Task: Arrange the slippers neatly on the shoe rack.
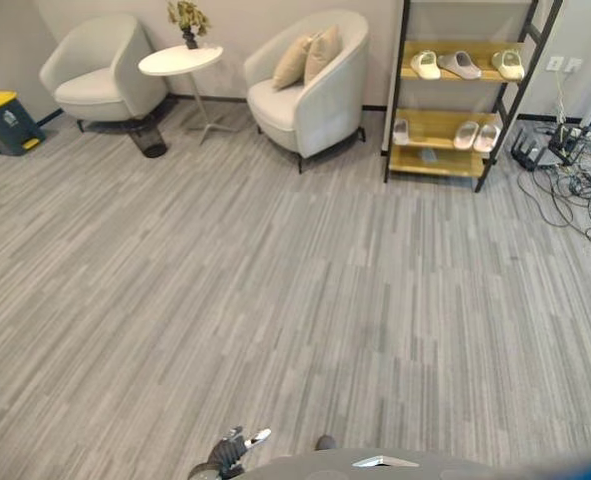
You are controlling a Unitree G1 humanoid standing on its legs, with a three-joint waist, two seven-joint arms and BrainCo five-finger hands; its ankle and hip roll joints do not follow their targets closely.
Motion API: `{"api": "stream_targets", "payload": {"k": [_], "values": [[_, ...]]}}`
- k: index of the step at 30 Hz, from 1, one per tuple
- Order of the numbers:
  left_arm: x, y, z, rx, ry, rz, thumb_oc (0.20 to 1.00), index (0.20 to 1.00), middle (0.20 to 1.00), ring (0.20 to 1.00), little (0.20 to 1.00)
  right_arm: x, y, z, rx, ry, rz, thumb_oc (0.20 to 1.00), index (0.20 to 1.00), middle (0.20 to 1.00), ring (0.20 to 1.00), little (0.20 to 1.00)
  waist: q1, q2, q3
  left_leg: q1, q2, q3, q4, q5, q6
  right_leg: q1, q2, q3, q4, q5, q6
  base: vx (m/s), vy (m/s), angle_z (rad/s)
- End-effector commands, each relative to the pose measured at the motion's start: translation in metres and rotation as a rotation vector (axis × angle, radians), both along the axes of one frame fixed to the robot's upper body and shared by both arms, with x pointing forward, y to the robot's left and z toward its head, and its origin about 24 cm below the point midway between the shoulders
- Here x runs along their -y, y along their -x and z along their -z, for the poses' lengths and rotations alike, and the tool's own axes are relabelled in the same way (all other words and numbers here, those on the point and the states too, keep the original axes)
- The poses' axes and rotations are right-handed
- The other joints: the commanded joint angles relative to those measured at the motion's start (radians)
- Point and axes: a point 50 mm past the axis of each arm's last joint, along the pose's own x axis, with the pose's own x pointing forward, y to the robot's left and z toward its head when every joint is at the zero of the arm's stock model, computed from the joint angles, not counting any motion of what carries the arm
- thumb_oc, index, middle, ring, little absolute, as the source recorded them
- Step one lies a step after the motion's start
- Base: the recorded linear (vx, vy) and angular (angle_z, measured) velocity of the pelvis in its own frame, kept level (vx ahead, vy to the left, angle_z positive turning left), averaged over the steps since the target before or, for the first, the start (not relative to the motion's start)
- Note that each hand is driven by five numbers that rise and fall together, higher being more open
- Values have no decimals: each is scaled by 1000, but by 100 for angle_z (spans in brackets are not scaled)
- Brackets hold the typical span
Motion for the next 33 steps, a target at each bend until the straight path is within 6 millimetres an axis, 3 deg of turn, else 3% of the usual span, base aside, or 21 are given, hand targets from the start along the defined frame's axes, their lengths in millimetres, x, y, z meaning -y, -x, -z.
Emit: {"api": "stream_targets", "payload": {"k": [1, 7, 11, 13, 14, 15, 16, 17, 19, 21, 23, 24, 25, 26, 27, 28, 30, 31, 33], "values": [[57, 3, 7, -62, 100, 131, 1000, 1000, 1000, 1000, 1000, -20, 16, 4, -55, -56, -8, 1000, 1000, 1000, 1000, 1000, 17, 1, -39, 21, -21, -25, 2, -15, -10, -46, -15, 112, -23, 121, 24, 31, -28, -15], [68, 10, 8, -125, 88, 274, 1000, 1000, 1000, 1000, 1000, -34, 4, 5, -17, -122, -60, 1000, 1000, 1000, 1000, 1000, -8, 0, -38, 37, -8, -6, 2, -32, -20, -40, -12, 135, -23, 119, 21, 59, -61, -10], [71, 4, 7, -98, 108, 292, 1000, 1000, 1000, 1000, 1000, -33, 12, 6, -41, -131, -68, 1000, 1000, 1000, 1000, 1000, -17, -2, -37, 51, 4, -1, 2, -44, -36, -30, -10, 142, -23, 116, 15, 79, -98, -9], [70, -8, 5, -50, 102, 302, 1000, 1000, 1000, 1000, 1000, -33, 20, 6, -78, -138, -67, 1000, 1000, 1000, 1000, 1000, -19, -11, -35, 62, 21, -6, 7, -56, -62, -25, -3, 155, -23, 113, 6, 123, -182, -12], [69, -14, 4, -27, 95, 309, 1000, 1000, 1000, 1000, 1000, -32, 21, 6, -87, -142, -64, 1000, 1000, 1000, 1000, 1000, -21, -26, -30, 51, 29, -1, 63, -95, -85, -23, -6, 170, -23, 116, 0, 61, -121, -8], [69, -14, 4, -27, 95, 309, 1000, 1000, 1000, 1000, 1000, -32, 21, 6, -87, -142, -64, 1000, 1000, 1000, 1000, 1000, -20, -26, -30, 48, 29, 0, 68, -98, -85, -23, -5, 171, -23, 116, 0, 79, -205, -12], [65, -22, 1, 8, 84, 340, 1000, 1000, 1000, 1000, 1000, -32, 19, 6, -86, -155, -69, 1000, 1000, 1000, 1000, 1000, -24, -58, -11, -10, 38, 33, 235, -168, -109, -25, -12, 205, -7, 116, -4, 51, -132, -14], [65, -22, 1, 8, 84, 340, 1000, 1000, 1000, 1000, 1000, -33, 19, 6, -86, -155, -69, 1000, 1000, 1000, 1000, 1000, -22, -58, -13, -15, 38, 34, 243, -172, -109, -27, -10, 206, -7, 116, -4, 64, -197, -15], [66, -42, -4, 76, 69, 384, 1000, 1000, 1000, 1000, 1000, -31, 15, 5, -78, -160, -71, 1000, 1000, 1000, 1000, 1000, -26, -75, 24, -189, 64, 64, 543, -125, -98, -36, -20, 208, 18, 112, -10, 20, -143, -21], [66, -63, -11, 146, 44, 399, 1000, 1000, 1000, 1000, 1000, -25, 2, 5, -50, -147, -44, 1000, 1000, 1000, 1000, 1000, -36, -69, 49, -312, 51, 98, 671, -95, -65, -51, -22, 178, 14, 107, -11, 49, -83, -8], [71, -67, -13, 166, 49, 413, 1000, 1000, 1000, 1000, 1000, -15, 9, 3, -92, -110, -35, 1000, 1000, 1000, 1000, 1000, -22, -44, 60, -350, 15, 183, 560, -131, -60, -25, -9, 160, -14, 99, -17, 155, 10, 39], [71, -67, -13, 166, 49, 413, 1000, 1000, 1000, 1000, 1000, -15, 9, 3, -91, -111, -35, 1000, 1000, 1000, 1000, 1000, -22, -46, 59, -349, 13, 185, 552, -125, -60, -28, -11, 160, -14, 100, -17, 347, 84, 26], [71, -58, -10, 137, 21, 434, 1000, 1000, 1000, 1000, 1000, -15, 16, 3, -134, -104, -47, 1000, 1000, 1000, 1000, 1000, 12, -9, 52, -332, -44, 216, 365, -83, -58, 1, 27, 180, -23, 85, -28, 267, 68, 12], [71, -57, -10, 137, 21, 434, 1000, 1000, 1000, 1000, 1000, -15, 16, 3, -134, -104, -47, 1000, 1000, 1000, 1000, 1000, 13, -12, 55, -323, -47, 218, 355, -79, -57, 6, 23, 182, -23, 83, -27, 520, 148, -4], [65, -49, -6, 106, -12, 438, 1000, 1000, 1000, 1000, 1000, -15, 18, 3, -154, -99, -78, 1000, 1000, 1000, 1000, 1000, 49, 10, 54, -323, -70, 216, 194, -4, -58, 46, 58, 228, -23, 52, -37, 263, 79, -19], [65, -49, -6, 106, -12, 438, 1000, 1000, 1000, 1000, 1000, -15, 18, 3, -154, -100, -78, 1000, 1000, 1000, 1000, 1000, 51, 7, 57, -315, -72, 219, 188, -3, -57, 50, 54, 231, -23, 50, -37, 448, 152, -38], [53, -25, 0, 21, -21, 398, 1000, 1000, 1000, 1000, 1000, -22, 14, 4, -156, -104, -124, 1000, 1000, 1000, 1000, 1000, 70, -2, 34, -240, -70, 200, 109, -2, 6, 98, 46, 254, -23, 16, -23, 417, 148, -59], [46, -15, 3, -12, -35, 367, 1000, 1000, 1000, 1000, 1000, -29, 15, 5, -155, -104, -133, 1000, 1000, 1000, 1000, 1000, 74, -27, 17, -227, -79, 168, 124, 3, 26, 114, 34, 244, 3, -1, -9, 528, 170, -60], [34, -8, 4, -41, -51, 309, 1000, 1000, 1000, 1000, 1000, -35, 7, 6, -105, -109, -88, 1000, 1000, 1000, 1000, 1000, 87, -63, 8, -182, -74, 158, 135, -20, 30, 104, 35, 210, 162, -27, 48, 523, 157, -12]]}}
